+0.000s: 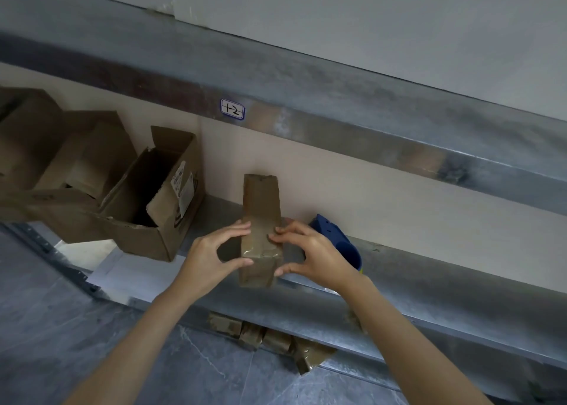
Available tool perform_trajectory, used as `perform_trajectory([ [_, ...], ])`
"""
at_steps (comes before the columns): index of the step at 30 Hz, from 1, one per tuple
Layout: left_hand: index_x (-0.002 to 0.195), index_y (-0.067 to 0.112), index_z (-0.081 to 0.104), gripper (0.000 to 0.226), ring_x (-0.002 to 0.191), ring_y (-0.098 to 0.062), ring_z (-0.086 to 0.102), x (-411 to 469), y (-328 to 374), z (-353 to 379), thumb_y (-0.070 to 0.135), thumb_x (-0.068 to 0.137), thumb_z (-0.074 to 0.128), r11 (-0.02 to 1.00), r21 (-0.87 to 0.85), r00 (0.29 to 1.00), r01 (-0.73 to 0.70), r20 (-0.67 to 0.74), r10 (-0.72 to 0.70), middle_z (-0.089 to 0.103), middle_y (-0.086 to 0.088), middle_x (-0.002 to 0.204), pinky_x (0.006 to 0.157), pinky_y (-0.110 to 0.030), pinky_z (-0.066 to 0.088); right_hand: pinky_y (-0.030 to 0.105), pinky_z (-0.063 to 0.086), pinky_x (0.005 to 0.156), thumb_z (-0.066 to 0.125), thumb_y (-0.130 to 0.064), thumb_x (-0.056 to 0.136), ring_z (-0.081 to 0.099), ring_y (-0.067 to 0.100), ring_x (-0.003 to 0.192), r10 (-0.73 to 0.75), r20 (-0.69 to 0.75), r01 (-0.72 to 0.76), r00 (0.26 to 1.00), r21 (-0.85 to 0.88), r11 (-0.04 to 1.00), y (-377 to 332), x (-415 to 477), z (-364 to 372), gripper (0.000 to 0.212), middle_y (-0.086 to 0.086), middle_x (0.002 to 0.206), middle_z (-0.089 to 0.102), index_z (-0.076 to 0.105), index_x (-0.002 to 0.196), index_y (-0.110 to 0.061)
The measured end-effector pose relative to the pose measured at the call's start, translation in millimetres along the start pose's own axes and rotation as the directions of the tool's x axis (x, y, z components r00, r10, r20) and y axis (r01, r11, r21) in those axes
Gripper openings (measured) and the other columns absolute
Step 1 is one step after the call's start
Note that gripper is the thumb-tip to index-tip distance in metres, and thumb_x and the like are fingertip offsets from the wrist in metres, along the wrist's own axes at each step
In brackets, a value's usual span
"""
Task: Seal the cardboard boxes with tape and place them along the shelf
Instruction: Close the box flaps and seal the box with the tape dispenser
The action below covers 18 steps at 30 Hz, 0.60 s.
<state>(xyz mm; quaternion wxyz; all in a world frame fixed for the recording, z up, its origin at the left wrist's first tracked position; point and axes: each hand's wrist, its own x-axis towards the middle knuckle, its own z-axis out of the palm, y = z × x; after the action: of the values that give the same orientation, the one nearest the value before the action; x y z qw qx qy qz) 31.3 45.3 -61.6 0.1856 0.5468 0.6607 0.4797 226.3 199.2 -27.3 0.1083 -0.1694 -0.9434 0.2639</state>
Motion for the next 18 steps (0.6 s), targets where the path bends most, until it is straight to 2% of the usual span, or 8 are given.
perform_trajectory([
  [5, 0.119, 0.021, 0.068, 0.045, 0.121, 0.001, 0.054, -9, -10, -20, 0.018, 0.076, 0.082, 0.998, 0.026, 0.994, 0.05, -0.095, -0.047, 0.061, 0.013, 0.129, 0.101, -0.031, 0.049, 0.032, 0.04, 0.11, 0.079, -0.027, 0.078, 0.037, 0.014, 0.14, -0.077, -0.04, 0.076, 0.996, -0.014, 0.997, -8, 10, 10, 0.046, 0.001, 0.123, 0.057, 0.068, 0.122, -0.021],
  [7, 0.116, 0.023, 0.067, 0.041, 0.114, -0.002, 0.058, -12, -12, -20, 0.014, 0.079, 0.081, 0.997, 0.02, 0.99, 0.075, -0.124, -0.072, 0.064, 0.012, 0.12, 0.097, -0.036, 0.053, 0.038, 0.049, 0.102, 0.078, -0.023, 0.08, 0.045, 0.017, 0.135, -0.093, -0.088, 0.091, 0.992, -0.026, 0.995, -12, 16, 17, 0.037, 0.003, 0.117, 0.058, 0.071, 0.116, -0.018],
  [9, 0.117, 0.029, 0.062, 0.042, 0.112, -0.002, 0.058, -16, -10, -17, 0.021, 0.08, 0.08, 0.994, -0.009, 0.983, 0.11, -0.147, -0.11, 0.062, 0.014, 0.118, 0.093, -0.038, 0.054, 0.039, 0.054, 0.091, 0.079, -0.025, 0.08, 0.054, 0.017, 0.123, -0.091, -0.141, 0.087, 0.986, -0.029, 0.996, -15, 20, 25, 0.034, 0.002, 0.115, 0.057, 0.073, 0.112, -0.017],
  [11, 0.122, 0.035, 0.054, 0.057, 0.115, 0.002, 0.053, -19, -8, -12, 0.049, 0.073, 0.08, 0.984, -0.035, 0.973, 0.174, -0.148, -0.177, 0.056, 0.02, 0.123, 0.09, -0.029, 0.052, 0.037, 0.056, 0.083, 0.078, -0.031, 0.08, 0.058, 0.015, 0.11, -0.098, -0.191, 0.09, 0.977, -0.049, 0.995, -18, 24, 33, 0.034, 0.0, 0.114, 0.056, 0.072, 0.112, -0.02],
  [13, 0.125, 0.042, 0.045, 0.076, 0.114, 0.004, 0.049, -21, -8, -6, 0.071, 0.062, 0.076, 0.972, 0.02, 0.96, 0.235, -0.164, -0.228, 0.052, 0.022, 0.124, 0.087, -0.023, 0.048, 0.034, 0.057, 0.08, 0.078, -0.035, 0.08, 0.058, 0.013, 0.107, -0.118, -0.213, 0.101, 0.97, -0.087, 0.991, -19, 27, 37, 0.039, -0.002, 0.115, 0.055, 0.069, 0.115, -0.023],
  [15, 0.124, 0.041, 0.045, 0.08, 0.109, 0.004, 0.049, -20, -9, -5, 0.074, 0.058, 0.075, 0.964, 0.054, 0.944, 0.26, -0.222, -0.242, 0.05, 0.02, 0.121, 0.085, -0.024, 0.048, 0.031, 0.057, 0.083, 0.078, -0.037, 0.078, 0.057, 0.013, 0.109, -0.14, -0.218, 0.116, 0.966, -0.118, 0.986, -17, 30, 36, 0.047, -0.002, 0.121, 0.055, 0.066, 0.122, -0.024],
  [18, 0.129, 0.03, 0.051, 0.076, 0.109, 0.009, 0.047, -17, -15, -12, 0.057, 0.064, 0.082, 0.97, 0.088, 0.948, 0.228, -0.248, -0.2, 0.042, 0.017, 0.12, 0.084, -0.022, 0.05, 0.028, 0.054, 0.089, 0.08, -0.033, 0.077, 0.054, 0.012, 0.117, -0.078, -0.276, 0.057, 0.958, -0.086, 0.995, -6, 34, 23, 0.055, -0.002, 0.131, 0.054, 0.063, 0.128, -0.022],
])
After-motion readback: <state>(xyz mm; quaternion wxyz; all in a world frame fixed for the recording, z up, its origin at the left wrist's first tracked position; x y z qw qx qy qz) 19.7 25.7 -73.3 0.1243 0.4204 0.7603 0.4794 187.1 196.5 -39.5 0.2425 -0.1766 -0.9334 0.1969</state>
